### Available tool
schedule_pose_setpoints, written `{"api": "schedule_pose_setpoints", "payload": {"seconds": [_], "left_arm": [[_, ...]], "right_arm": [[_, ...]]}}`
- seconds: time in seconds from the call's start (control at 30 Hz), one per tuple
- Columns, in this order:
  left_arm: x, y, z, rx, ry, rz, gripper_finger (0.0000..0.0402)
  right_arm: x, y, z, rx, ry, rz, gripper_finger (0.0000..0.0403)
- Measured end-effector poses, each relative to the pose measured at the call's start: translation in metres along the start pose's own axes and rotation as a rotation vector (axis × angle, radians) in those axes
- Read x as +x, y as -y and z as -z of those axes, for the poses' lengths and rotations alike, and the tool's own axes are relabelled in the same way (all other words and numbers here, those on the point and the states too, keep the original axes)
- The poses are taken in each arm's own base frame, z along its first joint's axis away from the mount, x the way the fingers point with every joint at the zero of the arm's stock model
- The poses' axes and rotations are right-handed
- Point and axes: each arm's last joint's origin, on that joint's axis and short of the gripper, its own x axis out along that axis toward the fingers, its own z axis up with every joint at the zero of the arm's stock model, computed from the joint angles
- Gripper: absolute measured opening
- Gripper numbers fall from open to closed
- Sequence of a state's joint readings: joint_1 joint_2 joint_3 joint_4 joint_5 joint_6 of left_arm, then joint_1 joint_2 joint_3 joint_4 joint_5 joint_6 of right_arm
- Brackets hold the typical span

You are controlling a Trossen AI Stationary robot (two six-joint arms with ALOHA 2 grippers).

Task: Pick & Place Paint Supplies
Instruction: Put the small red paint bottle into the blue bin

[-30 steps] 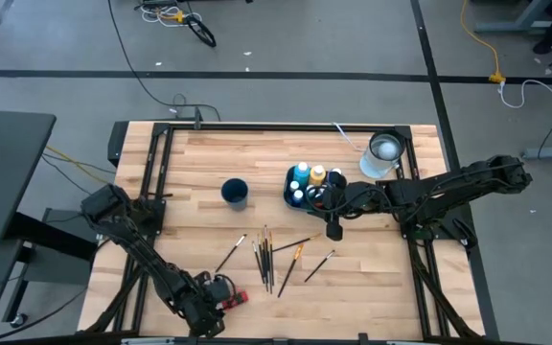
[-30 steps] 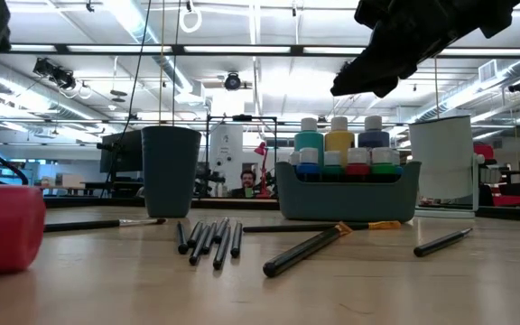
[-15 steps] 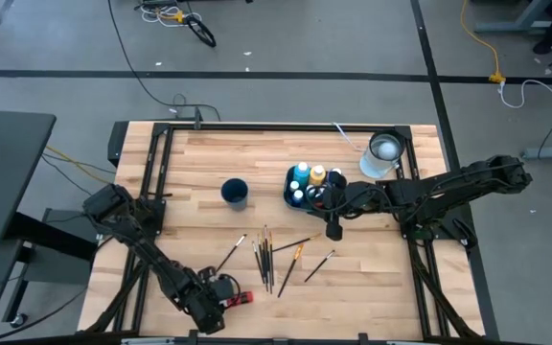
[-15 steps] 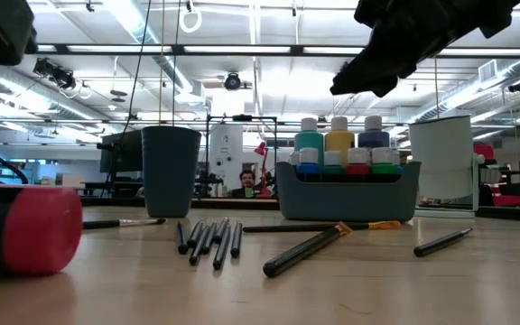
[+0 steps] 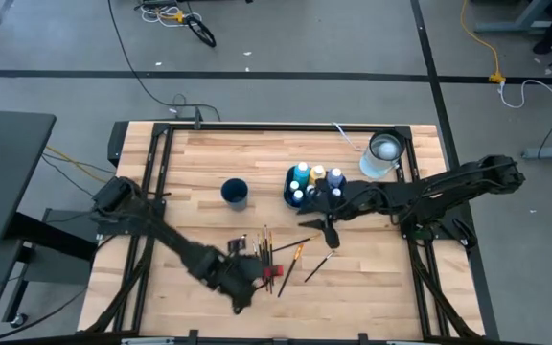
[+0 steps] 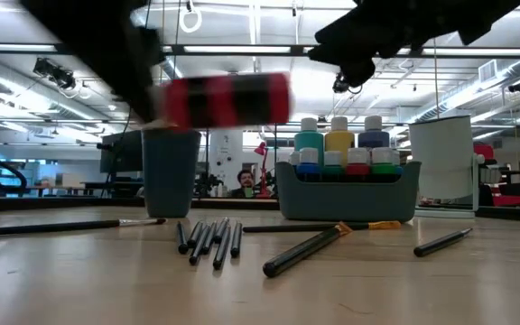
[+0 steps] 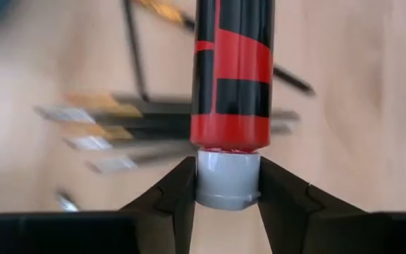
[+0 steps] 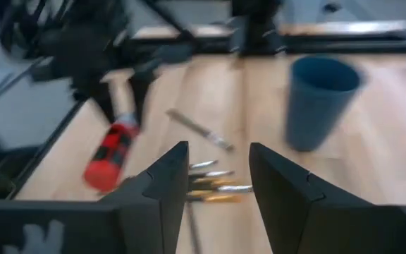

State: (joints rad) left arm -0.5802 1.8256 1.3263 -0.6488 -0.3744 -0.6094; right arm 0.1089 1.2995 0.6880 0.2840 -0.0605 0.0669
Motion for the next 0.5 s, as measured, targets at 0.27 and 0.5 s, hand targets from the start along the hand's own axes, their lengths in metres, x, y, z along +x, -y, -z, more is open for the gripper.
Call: {"api": "schedule_pose_setpoints", "payload": {"seconds": [0.27, 0.5], "left_arm": [[-0.003, -0.044, -0.043, 0.177, -0.037, -0.060, 0.0141], [-0.002, -0.070, -0.062, 0.532, -0.038, -0.173, 0.0130]], "right_arm": [[0.014, -0.001, 0.006, -0.031, 0.021, -0.059, 0.0153], [0.014, -0.002, 0.008, 0.034, -0.012, -0.095, 0.0153]]}}
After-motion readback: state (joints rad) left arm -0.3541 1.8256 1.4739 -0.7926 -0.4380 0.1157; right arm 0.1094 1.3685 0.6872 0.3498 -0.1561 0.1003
